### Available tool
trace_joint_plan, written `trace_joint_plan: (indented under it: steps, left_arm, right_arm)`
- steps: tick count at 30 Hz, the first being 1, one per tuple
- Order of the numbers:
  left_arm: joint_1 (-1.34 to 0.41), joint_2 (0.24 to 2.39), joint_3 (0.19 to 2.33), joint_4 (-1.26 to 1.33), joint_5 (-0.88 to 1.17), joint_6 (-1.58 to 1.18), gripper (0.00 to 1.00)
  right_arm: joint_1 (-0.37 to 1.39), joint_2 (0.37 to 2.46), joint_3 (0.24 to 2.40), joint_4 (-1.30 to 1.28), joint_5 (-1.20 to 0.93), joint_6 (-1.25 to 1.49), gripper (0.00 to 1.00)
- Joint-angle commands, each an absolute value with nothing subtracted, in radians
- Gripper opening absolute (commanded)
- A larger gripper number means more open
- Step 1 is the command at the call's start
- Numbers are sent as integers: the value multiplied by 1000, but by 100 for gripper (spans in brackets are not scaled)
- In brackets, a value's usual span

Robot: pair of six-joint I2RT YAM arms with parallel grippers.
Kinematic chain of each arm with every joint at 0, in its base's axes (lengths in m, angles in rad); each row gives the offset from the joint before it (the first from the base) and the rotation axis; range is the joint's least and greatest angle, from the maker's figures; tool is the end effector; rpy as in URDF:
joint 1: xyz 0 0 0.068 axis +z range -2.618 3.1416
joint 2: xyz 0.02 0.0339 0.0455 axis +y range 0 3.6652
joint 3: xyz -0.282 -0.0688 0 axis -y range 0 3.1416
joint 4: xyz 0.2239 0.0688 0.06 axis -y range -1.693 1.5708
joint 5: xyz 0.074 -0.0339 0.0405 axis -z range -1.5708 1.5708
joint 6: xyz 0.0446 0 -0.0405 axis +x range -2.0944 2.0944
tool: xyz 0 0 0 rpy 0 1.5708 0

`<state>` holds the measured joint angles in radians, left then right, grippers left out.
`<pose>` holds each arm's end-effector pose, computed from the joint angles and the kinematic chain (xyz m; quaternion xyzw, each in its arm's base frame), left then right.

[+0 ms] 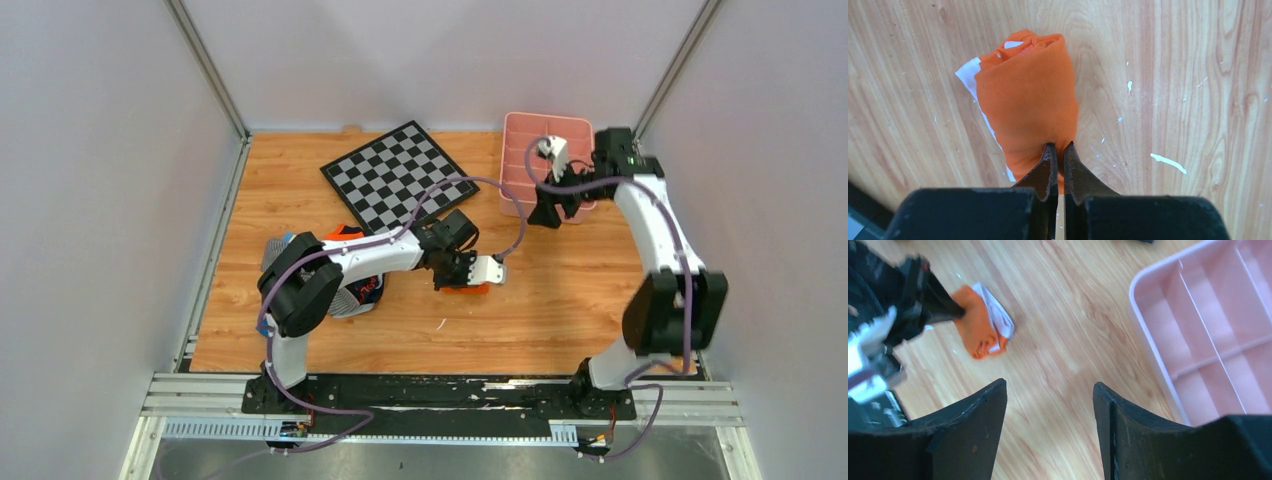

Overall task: Roll the underwear
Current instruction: Roll the underwear to the center of the board.

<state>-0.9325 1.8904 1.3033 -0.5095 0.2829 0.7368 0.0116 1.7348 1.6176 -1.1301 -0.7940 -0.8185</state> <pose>0.2174 -0.3139 0.2032 0.7354 0.6216 -0.1591 0.2180 0.3285 0.0356 0.3253 -0.4240 0.8078 0.2927 0.2864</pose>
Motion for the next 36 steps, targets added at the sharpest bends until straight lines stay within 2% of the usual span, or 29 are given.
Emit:
trace_joint_plan:
  steps: [1, 2, 5, 9, 13, 15, 22, 30, 36]
  left_arm:
    - [-895, 2025, 1421, -736, 496, 654, 0]
    - [-881, 2052, 1466, -765, 523, 645, 0]
    - [-831, 2133, 1577, -854, 602, 630, 0]
    - [-778, 2212, 1685, -929, 715, 620, 0]
    - [-720, 2314, 1791, -1022, 867, 601, 0]
    - [-703, 2370, 1842, -1060, 909, 585, 0]
    - [-669, 2546, 1991, -1198, 1042, 555, 0]
    - [-665, 2565, 2025, -1192, 1027, 519, 0]
    - [-658, 2578, 2055, -1207, 1026, 516, 0]
  right_arm:
    - [34, 1420, 1210, -727, -675, -865, 63]
    - [37, 1360, 1071, -622, -649, -887, 62]
    - [44, 1214, 858, -504, -607, -964, 61]
    - [60, 1127, 742, -544, -640, -1073, 57]
    - [178, 1075, 669, -545, -607, -1200, 58]
    - [280, 1116, 686, -521, -549, -1213, 62]
    - [525, 1313, 838, -543, -445, -1286, 60]
    - [606, 1401, 842, -534, -427, -1394, 62]
    - [678, 1429, 745, -336, -279, -1399, 63]
